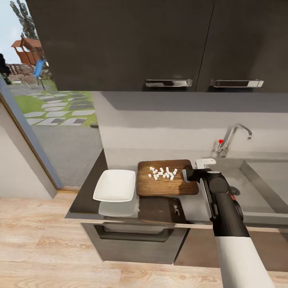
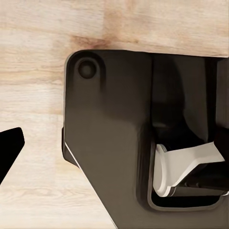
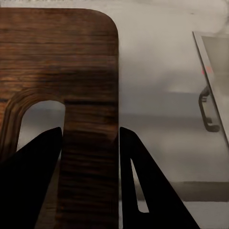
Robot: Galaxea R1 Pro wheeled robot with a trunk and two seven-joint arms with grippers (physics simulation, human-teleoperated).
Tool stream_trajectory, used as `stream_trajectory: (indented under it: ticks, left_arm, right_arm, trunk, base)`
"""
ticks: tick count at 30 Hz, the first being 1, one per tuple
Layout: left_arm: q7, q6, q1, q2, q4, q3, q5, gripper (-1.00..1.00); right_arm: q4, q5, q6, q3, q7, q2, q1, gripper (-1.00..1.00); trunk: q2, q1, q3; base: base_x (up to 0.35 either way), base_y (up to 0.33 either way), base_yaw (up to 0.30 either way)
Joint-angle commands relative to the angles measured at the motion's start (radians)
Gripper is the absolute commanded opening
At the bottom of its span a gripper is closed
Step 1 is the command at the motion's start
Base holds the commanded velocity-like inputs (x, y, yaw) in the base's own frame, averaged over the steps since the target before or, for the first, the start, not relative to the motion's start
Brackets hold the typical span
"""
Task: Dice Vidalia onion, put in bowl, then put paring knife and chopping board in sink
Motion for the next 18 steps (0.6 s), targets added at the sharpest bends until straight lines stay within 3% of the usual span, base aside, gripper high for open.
stream_trajectory:
  ticks: [1, 18]
  left_arm:
    - [-0.009, -0.001, 0.000, -0.001, -0.001, 0.007, -0.002, 1.00]
    - [-0.009, -0.001, 0.000, -0.001, 0.002, 0.006, -0.002, 1.00]
  right_arm:
    - [-0.001, 0.006, 0.004, -0.001, 0.006, 0.001, -0.001, -1.00]
    - [-0.001, 0.005, 0.004, -0.001, 0.006, 0.001, -0.001, -1.00]
  trunk:
    - [-0.002, 0.001, 0.000]
    - [-0.002, 0.001, 0.026]
  base:
    - [0.000, 0.001, 0.067]
    - [0.000, 0.000, 0.067]
